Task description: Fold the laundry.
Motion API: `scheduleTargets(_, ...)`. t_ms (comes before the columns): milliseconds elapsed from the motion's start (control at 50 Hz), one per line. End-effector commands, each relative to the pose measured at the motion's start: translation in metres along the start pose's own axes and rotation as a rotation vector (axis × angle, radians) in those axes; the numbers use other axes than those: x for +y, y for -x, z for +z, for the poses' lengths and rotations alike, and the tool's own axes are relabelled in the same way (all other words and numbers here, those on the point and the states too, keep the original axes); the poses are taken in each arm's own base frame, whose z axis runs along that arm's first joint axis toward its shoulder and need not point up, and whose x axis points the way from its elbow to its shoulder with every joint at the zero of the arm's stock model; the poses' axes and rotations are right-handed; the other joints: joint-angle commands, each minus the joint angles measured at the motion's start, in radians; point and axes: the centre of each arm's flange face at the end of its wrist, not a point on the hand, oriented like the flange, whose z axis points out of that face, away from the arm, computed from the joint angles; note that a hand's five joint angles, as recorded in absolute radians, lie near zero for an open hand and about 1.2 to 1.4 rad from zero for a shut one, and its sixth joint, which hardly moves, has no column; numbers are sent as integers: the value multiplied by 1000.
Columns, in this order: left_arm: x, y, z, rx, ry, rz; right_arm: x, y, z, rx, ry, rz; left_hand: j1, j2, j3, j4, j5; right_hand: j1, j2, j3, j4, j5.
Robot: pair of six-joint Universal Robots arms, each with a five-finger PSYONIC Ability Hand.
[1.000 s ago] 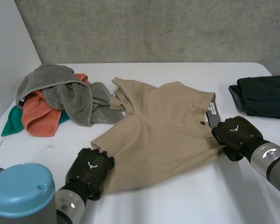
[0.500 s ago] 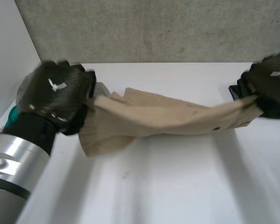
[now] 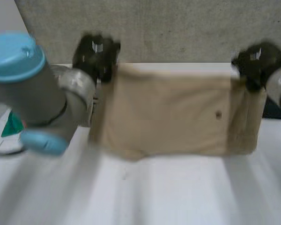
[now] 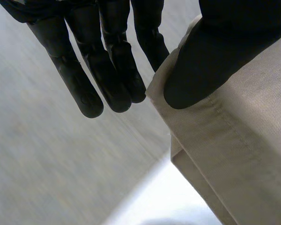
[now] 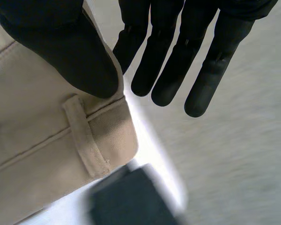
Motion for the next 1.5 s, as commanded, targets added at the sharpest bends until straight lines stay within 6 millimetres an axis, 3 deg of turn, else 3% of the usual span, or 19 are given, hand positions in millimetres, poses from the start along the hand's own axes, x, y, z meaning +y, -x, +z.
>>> scheduleTargets(20,-119,62,58,-182,-684,90,-86,-65,31,464,-497,-39,283,197,203,197,223,286,220,201,195,212)
scheduleTargets(80,-138,76,56,-236,-764,101,-111,-82,27,584,-678,-41,283,197,203,197,223,286,220,201,195,212)
scheduleTargets(180,-131,77,55,-237,-730,94,-107,-78,30,563,-656,-21,283,197,203,197,223,286,220,201,195,212)
scheduleTargets(320,-56,43,51,-131,-493,69,-69,-44,49,413,-516,24,283,197,203,197,223,286,220,201,195,212)
scheduleTargets(420,-6,17,37,-54,-344,53,-23,-3,67,281,-374,40,283,197,203,197,223,286,220,201,195,212)
scheduleTargets(580,77,-40,-11,109,-51,26,60,75,74,38,-104,53,283,197,203,197,223,286,220,201,195,212)
scheduleTargets(660,94,-54,-43,160,104,21,83,94,56,-52,9,40,283,197,203,197,223,286,220,201,195,212)
scheduleTargets(740,76,-42,-75,165,227,27,93,104,29,-132,95,15,283,197,203,197,223,286,220,201,195,212)
scheduleTargets(860,55,-31,-123,249,423,35,68,85,-34,-189,155,-104,283,197,203,197,223,286,220,201,195,212)
scheduleTargets(880,49,-29,-140,287,495,39,66,83,-42,-203,168,-116,283,197,203,197,223,286,220,201,195,212)
scheduleTargets(960,27,-34,-191,438,657,55,60,84,-98,-342,273,-186,283,197,203,197,223,286,220,201,195,212)
scheduleTargets(1000,16,-40,-218,539,721,75,61,85,-113,-388,300,-201,283,197,203,197,223,286,220,201,195,212)
scheduleTargets(1040,12,-47,-227,589,706,93,66,82,-121,-406,337,-220,283,197,203,197,223,286,220,201,195,212)
scheduleTargets(1100,11,-52,-224,592,668,96,72,80,-119,-392,349,-222,283,197,203,197,223,286,220,201,195,212)
scheduleTargets(1200,22,-63,-192,531,550,86,77,85,-111,-367,320,-205,211,125,130,124,150,286,220,201,195,212)
scheduleTargets(1240,24,-65,-181,507,516,85,81,88,-104,-362,316,-188,-453,-539,-534,-540,-513,286,220,201,195,212)
scheduleTargets(1280,24,-61,-164,464,465,91,83,90,-101,-357,314,-179,-845,-931,-926,-932,-906,286,220,201,195,212)
scheduleTargets(1380,29,-52,-123,384,358,133,85,91,-97,-343,311,-160,-882,-968,-963,-969,-943,286,220,201,195,212)
scheduleTargets(1500,44,-61,-66,347,179,197,86,94,-98,-345,307,-146,-853,-939,-933,-939,-913,286,220,201,195,212)
